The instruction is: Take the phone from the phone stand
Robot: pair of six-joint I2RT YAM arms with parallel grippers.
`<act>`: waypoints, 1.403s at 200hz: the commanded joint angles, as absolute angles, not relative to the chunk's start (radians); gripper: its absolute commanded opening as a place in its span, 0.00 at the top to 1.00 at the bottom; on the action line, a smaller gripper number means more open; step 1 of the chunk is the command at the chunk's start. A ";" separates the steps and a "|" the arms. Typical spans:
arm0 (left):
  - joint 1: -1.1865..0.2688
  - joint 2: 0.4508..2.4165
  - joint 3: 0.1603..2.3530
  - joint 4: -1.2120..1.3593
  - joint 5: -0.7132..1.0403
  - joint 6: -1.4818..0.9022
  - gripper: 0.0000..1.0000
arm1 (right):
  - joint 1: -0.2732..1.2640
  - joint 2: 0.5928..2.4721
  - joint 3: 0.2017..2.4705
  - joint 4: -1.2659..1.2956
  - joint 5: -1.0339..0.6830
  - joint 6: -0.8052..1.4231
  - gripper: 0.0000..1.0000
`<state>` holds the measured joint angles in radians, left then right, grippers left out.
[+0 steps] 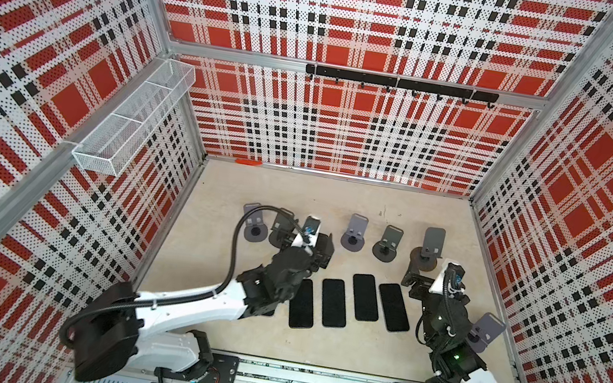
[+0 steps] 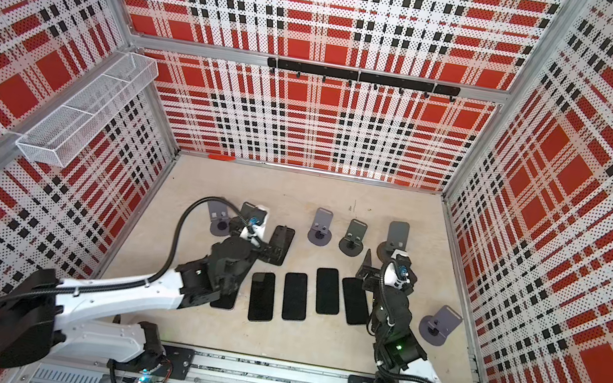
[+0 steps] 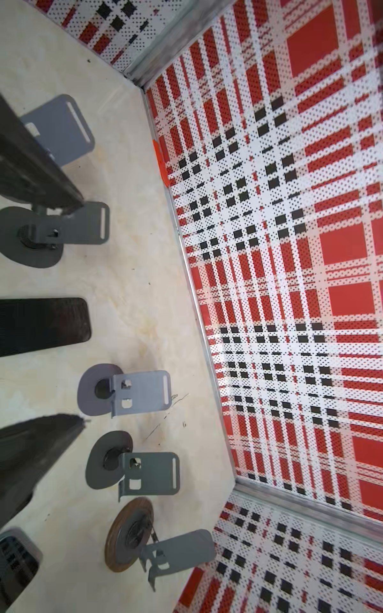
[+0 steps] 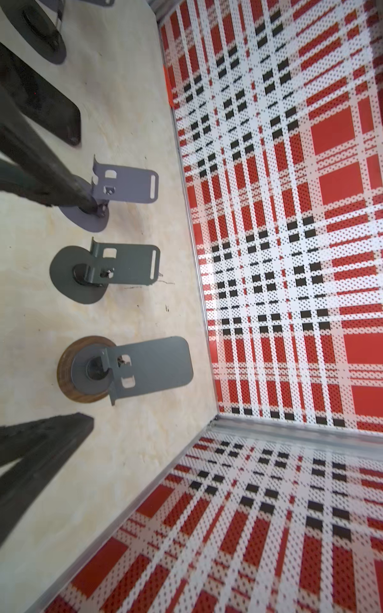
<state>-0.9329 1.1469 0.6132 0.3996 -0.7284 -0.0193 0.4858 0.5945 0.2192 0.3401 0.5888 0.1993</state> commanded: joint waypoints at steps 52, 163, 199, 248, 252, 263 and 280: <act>-0.580 0.802 0.220 0.689 -0.812 -0.038 0.02 | 0.370 0.634 0.138 0.496 0.619 0.041 0.00; -0.134 1.121 0.046 1.203 -0.355 0.106 0.02 | 0.044 1.239 0.168 0.990 -0.006 0.001 0.00; -0.038 1.311 0.016 1.474 -0.244 0.002 0.02 | 0.034 1.434 0.191 1.222 0.005 0.023 0.00; 0.028 1.620 0.051 1.772 -0.148 -0.050 0.02 | 0.038 1.590 0.207 1.343 0.201 0.080 0.00; 0.028 1.602 0.054 1.737 -0.165 -0.055 0.02 | 0.046 1.584 0.209 1.327 0.202 0.070 0.00; 0.031 1.563 0.125 1.547 -0.209 -0.073 0.02 | 0.066 1.567 0.216 1.279 0.252 0.062 0.00; 0.014 1.581 0.215 1.394 -0.145 -0.038 0.02 | 0.066 1.578 0.235 1.266 0.293 0.072 0.00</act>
<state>0.0212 1.5848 0.1043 1.4612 -0.1913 -0.0475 0.0563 1.5715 0.2043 1.2438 0.1791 0.0647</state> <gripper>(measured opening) 0.982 0.997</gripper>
